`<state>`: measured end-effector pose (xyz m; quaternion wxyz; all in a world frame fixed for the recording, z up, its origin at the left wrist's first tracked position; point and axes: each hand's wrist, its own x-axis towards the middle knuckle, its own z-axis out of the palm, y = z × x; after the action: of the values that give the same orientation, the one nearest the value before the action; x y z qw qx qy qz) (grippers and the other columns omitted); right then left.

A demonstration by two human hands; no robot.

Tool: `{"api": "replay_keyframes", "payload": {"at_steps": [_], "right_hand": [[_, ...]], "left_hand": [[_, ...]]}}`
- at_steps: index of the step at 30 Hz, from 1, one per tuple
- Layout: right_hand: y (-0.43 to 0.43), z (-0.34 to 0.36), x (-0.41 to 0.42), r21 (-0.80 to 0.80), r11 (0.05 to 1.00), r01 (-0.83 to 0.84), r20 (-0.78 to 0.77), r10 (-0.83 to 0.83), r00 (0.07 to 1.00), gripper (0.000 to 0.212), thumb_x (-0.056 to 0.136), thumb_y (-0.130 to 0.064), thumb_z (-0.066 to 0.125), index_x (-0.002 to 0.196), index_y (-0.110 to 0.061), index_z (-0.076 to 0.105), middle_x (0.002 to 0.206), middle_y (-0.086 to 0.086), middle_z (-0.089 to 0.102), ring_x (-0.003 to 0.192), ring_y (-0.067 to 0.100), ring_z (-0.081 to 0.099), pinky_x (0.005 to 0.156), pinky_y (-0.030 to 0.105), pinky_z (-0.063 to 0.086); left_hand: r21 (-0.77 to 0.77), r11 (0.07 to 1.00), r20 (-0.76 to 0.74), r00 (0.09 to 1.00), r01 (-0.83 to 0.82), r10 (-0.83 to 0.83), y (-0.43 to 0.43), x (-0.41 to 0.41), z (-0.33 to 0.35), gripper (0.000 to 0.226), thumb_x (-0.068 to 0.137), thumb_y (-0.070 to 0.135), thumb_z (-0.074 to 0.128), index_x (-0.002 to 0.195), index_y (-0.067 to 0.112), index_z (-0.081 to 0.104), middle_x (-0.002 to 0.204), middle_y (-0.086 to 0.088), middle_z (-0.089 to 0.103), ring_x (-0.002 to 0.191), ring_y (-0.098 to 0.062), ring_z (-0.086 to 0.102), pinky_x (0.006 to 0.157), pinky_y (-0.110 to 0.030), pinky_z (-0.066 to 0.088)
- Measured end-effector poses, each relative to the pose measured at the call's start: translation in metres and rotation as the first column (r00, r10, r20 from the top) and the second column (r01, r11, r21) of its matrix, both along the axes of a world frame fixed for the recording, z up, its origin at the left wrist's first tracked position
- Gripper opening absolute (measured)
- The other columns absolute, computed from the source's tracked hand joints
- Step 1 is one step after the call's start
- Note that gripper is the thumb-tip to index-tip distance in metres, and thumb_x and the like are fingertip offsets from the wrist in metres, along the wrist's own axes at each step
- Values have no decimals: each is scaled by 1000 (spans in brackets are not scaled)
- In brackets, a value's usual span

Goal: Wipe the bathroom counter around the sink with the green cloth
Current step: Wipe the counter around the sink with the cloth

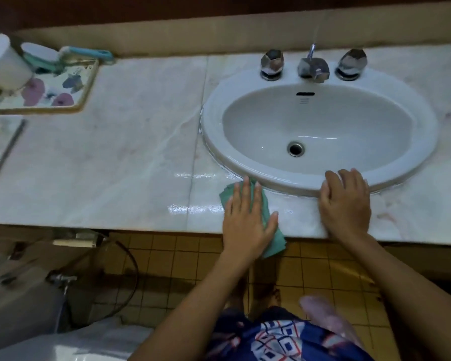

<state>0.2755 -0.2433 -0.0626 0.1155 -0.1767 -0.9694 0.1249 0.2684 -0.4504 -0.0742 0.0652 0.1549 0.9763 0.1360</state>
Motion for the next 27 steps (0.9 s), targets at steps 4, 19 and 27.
{"api": "replay_keyframes", "payload": {"at_steps": [4, 19, 27], "right_hand": [[2, 1, 0, -22, 1000, -12, 15, 12, 1000, 39, 96, -27, 34, 117, -6, 58, 120, 20, 57, 123, 41, 44, 103, 54, 37], [105, 14, 74, -312, 920, -237, -129, 206, 970, 34, 85, -23, 45, 101, -10, 72, 115, 6, 67, 108, 21, 48, 92, 29, 43], [134, 26, 93, -176, 893, -415, -6, 421, 907, 35, 91, -28, 44, 117, -14, 61, 122, 12, 58, 112, 26, 50, 87, 38, 47]], "left_hand": [[-29, 976, -32, 976, -218, 217, -93, -62, -2, 76, 95, 64, 19, 156, 23, 1, 164, -4, -7, 150, -23, -5, 121, -41, 1], [49, 775, 214, 765, -630, 608, 133, 16, 13, 86, 94, 62, 21, 153, 7, -10, 161, -14, -19, 148, -32, -15, 118, -50, -1], [160, 555, 662, 506, -816, 553, 231, 27, 46, 76, 95, 56, 37, 155, 16, 11, 163, -7, -8, 149, -31, -5, 120, -50, 3]]}}
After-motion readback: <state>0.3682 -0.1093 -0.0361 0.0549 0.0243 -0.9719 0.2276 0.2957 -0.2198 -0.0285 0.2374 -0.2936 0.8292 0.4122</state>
